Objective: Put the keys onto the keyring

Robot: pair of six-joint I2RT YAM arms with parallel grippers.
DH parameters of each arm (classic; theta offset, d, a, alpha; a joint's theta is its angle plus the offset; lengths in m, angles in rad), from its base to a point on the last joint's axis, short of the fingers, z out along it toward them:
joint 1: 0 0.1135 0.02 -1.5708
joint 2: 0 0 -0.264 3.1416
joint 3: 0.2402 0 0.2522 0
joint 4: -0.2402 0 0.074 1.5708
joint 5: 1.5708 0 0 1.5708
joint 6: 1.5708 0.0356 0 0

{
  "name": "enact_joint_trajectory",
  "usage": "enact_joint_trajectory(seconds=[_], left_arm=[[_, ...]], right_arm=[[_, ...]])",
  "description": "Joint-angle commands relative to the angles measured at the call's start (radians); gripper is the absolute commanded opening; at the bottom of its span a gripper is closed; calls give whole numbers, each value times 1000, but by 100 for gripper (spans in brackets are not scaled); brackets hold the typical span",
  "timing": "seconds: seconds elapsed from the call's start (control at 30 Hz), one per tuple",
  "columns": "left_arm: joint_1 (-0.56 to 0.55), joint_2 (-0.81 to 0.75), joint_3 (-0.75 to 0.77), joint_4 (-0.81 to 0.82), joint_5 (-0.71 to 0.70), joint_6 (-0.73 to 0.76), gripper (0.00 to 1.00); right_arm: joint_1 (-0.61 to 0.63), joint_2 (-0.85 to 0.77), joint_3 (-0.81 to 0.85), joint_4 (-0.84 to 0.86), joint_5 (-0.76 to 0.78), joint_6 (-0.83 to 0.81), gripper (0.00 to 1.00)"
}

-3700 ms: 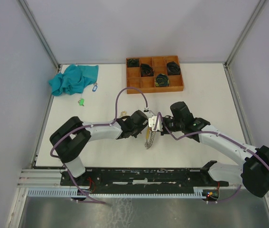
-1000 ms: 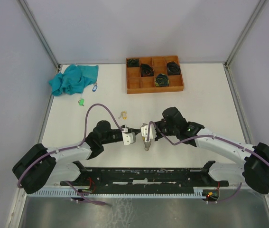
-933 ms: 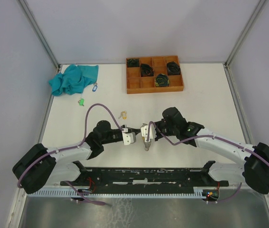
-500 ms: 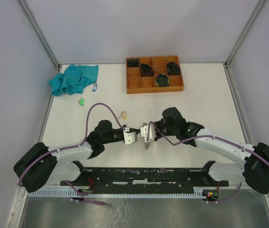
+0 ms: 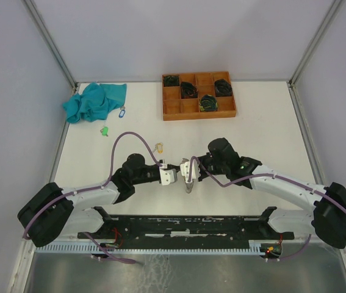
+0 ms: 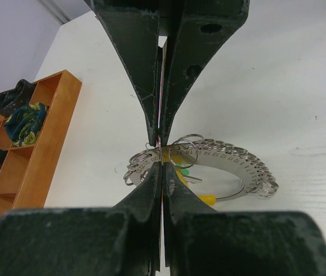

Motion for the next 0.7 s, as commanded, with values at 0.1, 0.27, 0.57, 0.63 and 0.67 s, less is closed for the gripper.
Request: enact_joint_trajectory(seconds=[0.1, 0.27, 0.57, 0.63, 0.67], left_arm=[[-3, -5, 34, 36, -23, 25, 3], [-6, -4, 35, 36, -23, 22, 3], [-8, 4, 41, 36, -7, 19, 3], [-10, 6, 40, 41, -8, 19, 3], [-10, 8, 40, 46, -8, 18, 3]], right_arm=[[6, -4, 31, 47, 6, -12, 1], [5, -5, 31, 45, 6, -13, 1], [7, -9, 32, 43, 2, -11, 1], [9, -11, 34, 42, -2, -9, 1], [9, -10, 35, 43, -3, -8, 1]])
